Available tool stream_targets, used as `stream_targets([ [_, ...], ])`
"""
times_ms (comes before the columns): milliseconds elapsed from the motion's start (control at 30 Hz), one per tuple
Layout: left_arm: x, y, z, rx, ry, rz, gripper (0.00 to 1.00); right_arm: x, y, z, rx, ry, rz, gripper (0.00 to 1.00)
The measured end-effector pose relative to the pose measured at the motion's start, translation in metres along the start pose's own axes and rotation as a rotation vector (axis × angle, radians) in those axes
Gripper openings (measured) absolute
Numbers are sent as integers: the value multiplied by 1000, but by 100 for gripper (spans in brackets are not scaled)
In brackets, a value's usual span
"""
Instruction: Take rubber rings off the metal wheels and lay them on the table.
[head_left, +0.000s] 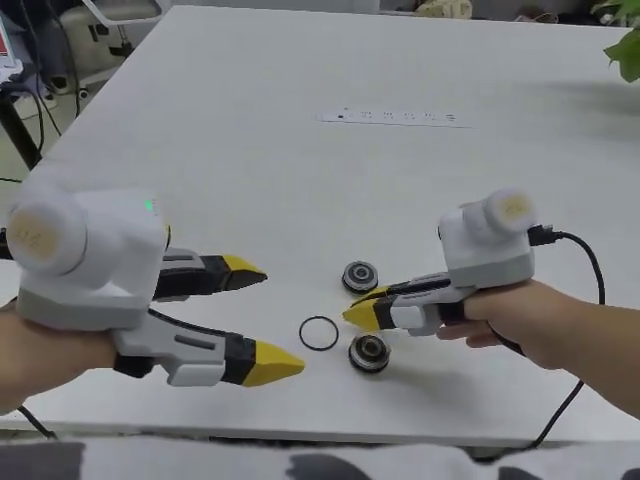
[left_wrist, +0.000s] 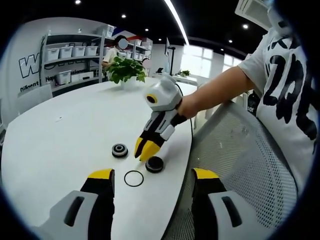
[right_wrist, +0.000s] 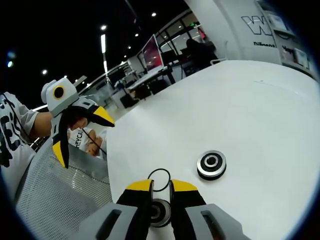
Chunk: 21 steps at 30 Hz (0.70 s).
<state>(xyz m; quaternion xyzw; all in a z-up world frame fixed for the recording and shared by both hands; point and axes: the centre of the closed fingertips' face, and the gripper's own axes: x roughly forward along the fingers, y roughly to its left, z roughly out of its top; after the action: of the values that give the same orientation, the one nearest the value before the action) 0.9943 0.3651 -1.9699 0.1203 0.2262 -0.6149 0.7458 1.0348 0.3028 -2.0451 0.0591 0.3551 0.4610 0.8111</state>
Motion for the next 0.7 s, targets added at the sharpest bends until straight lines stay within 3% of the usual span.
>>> stream_targets([
  [467,21,0,13,7,0,-34,57,-21,-1,-6,-42,17,-13,15],
  [700,29,2,14,12,11,-47,57,-29,-2,-9,-68,27,-16,15],
])
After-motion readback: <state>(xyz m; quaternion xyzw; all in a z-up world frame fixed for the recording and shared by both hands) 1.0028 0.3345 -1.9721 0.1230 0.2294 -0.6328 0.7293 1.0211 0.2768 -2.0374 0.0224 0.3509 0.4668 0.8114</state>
